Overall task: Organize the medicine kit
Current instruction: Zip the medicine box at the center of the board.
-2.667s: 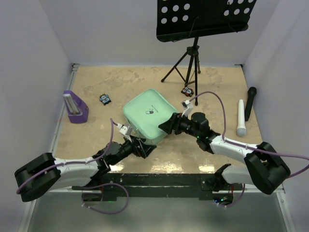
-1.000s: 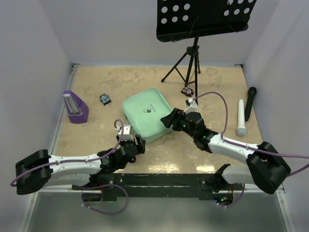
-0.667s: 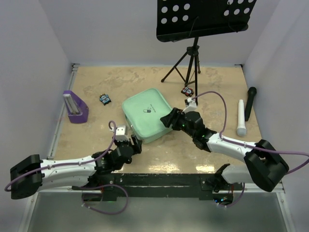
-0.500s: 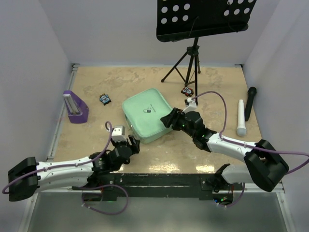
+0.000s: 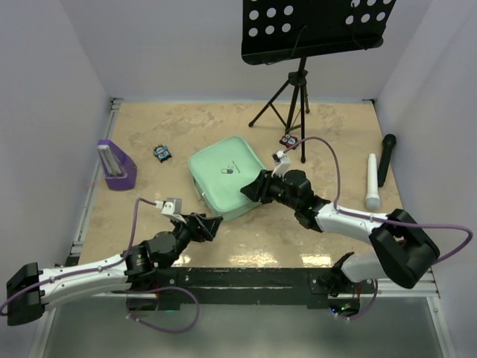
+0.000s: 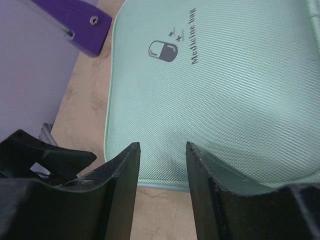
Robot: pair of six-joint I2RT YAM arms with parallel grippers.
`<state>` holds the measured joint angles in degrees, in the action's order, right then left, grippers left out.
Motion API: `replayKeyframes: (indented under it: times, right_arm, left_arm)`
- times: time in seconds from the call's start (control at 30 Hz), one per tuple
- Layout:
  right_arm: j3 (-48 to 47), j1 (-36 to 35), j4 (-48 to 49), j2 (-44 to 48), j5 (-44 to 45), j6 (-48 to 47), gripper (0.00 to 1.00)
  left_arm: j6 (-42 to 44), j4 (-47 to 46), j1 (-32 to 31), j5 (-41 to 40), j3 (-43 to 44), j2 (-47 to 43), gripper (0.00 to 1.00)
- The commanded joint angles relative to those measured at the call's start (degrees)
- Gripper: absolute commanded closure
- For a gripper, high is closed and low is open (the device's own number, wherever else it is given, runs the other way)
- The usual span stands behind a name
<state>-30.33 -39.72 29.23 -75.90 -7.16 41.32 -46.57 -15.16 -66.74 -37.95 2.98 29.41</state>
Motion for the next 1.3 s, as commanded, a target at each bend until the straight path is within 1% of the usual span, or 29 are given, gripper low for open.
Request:
replayKeyframes:
  times: [0.0,0.07,0.2,0.37,0.43,0.63,0.7,0.83,0.97,1.07,1.17,1.27]
  right_arm:
    - [-3.9,-0.6,6.0,-3.8,-9.7,-3.0,0.6]
    - [-5.2,-1.1,6.4,-6.3,-11.6,-3.3,0.65]
    - [-6.5,-2.4,7.3,-8.9,-14.4,-3.3,0.71]
    - [-7.5,-3.1,8.6,-11.2,-16.7,-3.1,0.77]
    - [-7.8,-3.2,8.3,-12.4,-17.2,-3.4,0.8]
    - [-8.8,-3.2,6.8,-15.7,-16.4,-4.3,0.82]
    - [-8.8,-3.1,6.4,-16.6,-16.1,-4.8,0.82]
    - [-8.6,-3.2,6.3,-18.1,-15.6,-5.1,0.83]
    - [-8.3,-3.2,5.3,-19.3,-14.6,-5.8,0.83]
    - [-7.9,-3.2,5.0,-20.3,-14.2,-6.3,0.84]
    - [-7.3,-3.2,5.2,-21.2,-13.9,-6.3,0.84]
    - [-6.5,-3.1,6.0,-21.8,-13.8,-5.9,0.84]
  left_arm:
    - [5.6,-13.7,0.3,8.3,-2.9,0.2,0.19]
    - [7.0,-17.6,0.4,10.4,-4.5,1.7,0.17]
    - [8.3,-25.0,0.6,11.9,-6.0,6.0,0.17]
    - [7.5,-26.0,0.8,12.0,-7.5,7.6,0.17]
    - [6.4,-26.7,1.1,11.5,-9.2,6.5,0.17]
    - [3.2,-27.2,1.4,8.8,-14.5,2.3,0.16]
    - [2.8,-27.3,1.4,8.3,-15.5,3.0,0.16]
    - [1.3,-28.2,1.4,7.8,-15.8,7.4,0.17]
    - [-0.1,-26.1,1.4,8.9,-14.0,11.9,0.2]
    - [-2.0,-23.6,1.4,8.8,-13.1,13.5,0.23]
    - [-5.8,-17.6,1.4,7.1,-13.1,12.4,0.24]
    - [-8.1,-12.6,1.4,6.1,-14.0,8.3,0.23]
